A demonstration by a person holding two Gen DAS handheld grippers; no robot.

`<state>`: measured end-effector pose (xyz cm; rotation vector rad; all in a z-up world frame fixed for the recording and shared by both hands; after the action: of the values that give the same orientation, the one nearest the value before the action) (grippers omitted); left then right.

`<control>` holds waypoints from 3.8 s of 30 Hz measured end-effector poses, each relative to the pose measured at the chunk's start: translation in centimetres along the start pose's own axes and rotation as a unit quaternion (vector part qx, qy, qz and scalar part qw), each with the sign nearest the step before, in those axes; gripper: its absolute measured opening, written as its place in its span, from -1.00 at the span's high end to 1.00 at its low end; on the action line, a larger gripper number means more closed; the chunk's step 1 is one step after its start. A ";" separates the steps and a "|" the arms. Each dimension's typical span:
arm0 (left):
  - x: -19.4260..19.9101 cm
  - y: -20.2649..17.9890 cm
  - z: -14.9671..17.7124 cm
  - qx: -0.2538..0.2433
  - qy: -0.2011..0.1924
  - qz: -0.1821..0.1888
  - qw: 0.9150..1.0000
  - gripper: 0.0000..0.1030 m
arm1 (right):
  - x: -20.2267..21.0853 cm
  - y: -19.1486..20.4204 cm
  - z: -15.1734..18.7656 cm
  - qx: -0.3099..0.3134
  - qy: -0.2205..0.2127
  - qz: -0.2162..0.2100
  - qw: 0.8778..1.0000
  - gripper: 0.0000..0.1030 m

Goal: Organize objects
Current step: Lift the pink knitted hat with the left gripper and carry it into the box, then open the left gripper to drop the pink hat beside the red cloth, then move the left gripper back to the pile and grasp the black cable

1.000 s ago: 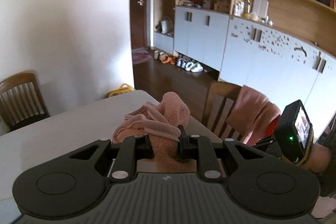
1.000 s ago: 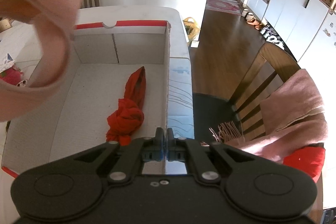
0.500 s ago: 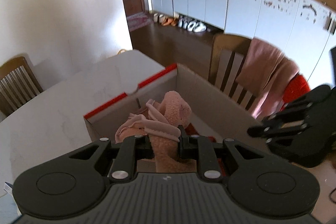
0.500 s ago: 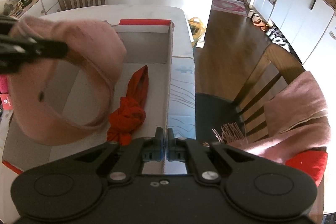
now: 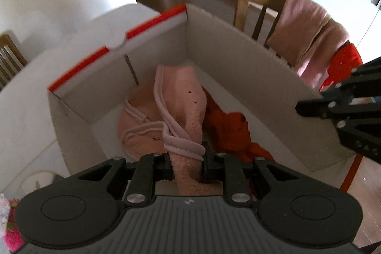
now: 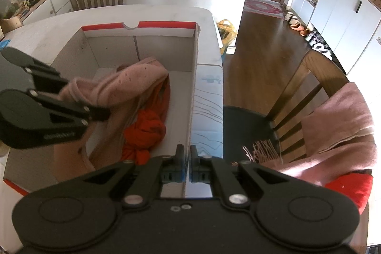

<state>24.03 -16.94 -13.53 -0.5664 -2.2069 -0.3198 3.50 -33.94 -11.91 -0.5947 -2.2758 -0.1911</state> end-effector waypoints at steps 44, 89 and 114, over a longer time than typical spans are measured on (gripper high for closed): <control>11.4 3.0 1.8 0.102 -0.112 0.023 0.988 -0.54 | -0.1 0.4 0.0 -0.004 0.007 0.026 1.000 0.95; 13.1 19.5 24.0 0.316 -0.058 -0.183 0.929 -0.96 | 0.0 0.9 0.2 -0.005 0.013 0.054 0.998 0.86; 12.3 19.4 24.5 0.258 -0.033 -0.217 0.941 0.70 | 0.0 0.9 0.3 -0.007 0.014 0.057 0.998 0.86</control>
<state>10.62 13.39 -18.80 0.2022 -2.3402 0.0639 3.77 -33.05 -12.14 -0.7235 -2.2085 -0.1568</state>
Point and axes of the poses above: each gripper's, at about its wrist camera, not at the fingertips, and x roughly against the way its jaws point, y to its left, z to its underside, the point moved 6 cm from there along -x, roughly the way its jaws point, and after that the axes turned 12 degrees about -y, right-handed, at the moved point
